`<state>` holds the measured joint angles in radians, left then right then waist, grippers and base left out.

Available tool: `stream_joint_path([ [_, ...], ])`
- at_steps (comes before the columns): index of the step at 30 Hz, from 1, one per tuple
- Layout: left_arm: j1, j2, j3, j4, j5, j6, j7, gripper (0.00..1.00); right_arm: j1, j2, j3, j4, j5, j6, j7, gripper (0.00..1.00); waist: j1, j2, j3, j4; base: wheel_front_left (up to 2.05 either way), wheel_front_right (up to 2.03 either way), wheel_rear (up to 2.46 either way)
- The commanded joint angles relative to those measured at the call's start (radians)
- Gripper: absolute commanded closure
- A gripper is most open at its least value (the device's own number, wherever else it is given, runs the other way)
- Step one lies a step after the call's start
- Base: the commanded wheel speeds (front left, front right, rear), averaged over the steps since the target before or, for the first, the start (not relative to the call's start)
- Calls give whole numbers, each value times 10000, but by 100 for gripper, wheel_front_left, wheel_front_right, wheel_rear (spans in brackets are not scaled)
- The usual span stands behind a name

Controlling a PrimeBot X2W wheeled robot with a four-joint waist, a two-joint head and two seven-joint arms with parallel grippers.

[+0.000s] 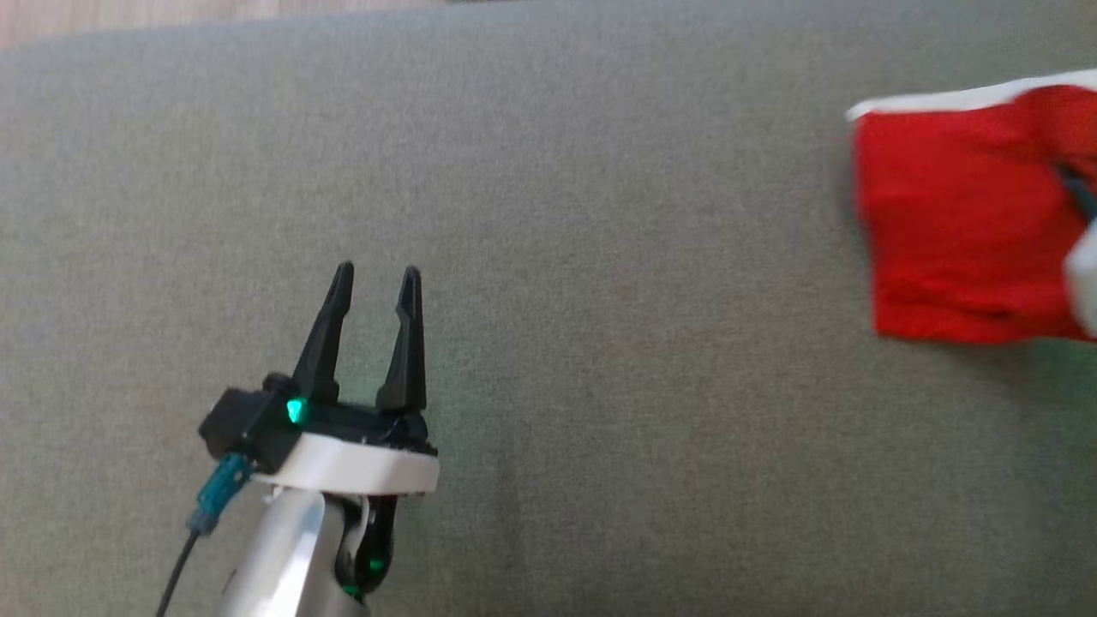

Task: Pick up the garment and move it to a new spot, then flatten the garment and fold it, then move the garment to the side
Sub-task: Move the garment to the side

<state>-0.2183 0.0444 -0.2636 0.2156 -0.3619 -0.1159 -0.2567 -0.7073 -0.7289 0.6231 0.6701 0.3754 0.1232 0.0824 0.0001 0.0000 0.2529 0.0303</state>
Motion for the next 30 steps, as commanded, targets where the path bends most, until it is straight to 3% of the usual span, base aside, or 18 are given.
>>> stream_joint_path([
  [1,-370,58,212,-344,-116,-72,-51,0,-2,-842,125,-360,-21,75,159,100,-1,0,323,169,0,0,0],
  [4,-559,58,182,-301,-157,-90,-51,0,106,-1743,96,-418,-29,75,448,100,-1,0,633,338,0,0,0],
  [8,-740,58,193,-259,-199,-111,-51,0,285,-2362,-80,-353,-40,75,726,100,-1,0,943,519,0,0,0],
  [17,-1010,58,187,-230,-239,-135,-51,0,446,-2604,-711,-158,-190,75,926,100,-1,0,1346,673,0,0,0],
  [18,-1050,58,175,-218,-237,-137,-51,0,456,-2575,-789,-139,-241,75,949,86,-1,0,1371,682,0,0,0],
  [19,-1087,58,167,-206,-227,-138,-51,0,464,-2542,-876,-122,-300,75,965,32,-1,0,1394,687,0,0,0],
  [20,-1119,58,165,-195,-216,-139,-51,0,465,-2486,-993,-84,-347,75,996,0,-1,0,1412,685,0,0,0],
  [30,-1043,58,384,-84,-69,-145,-51,0,300,-1265,-2704,-113,-1106,75,527,0,-1,0,840,286,0,0,0],
])
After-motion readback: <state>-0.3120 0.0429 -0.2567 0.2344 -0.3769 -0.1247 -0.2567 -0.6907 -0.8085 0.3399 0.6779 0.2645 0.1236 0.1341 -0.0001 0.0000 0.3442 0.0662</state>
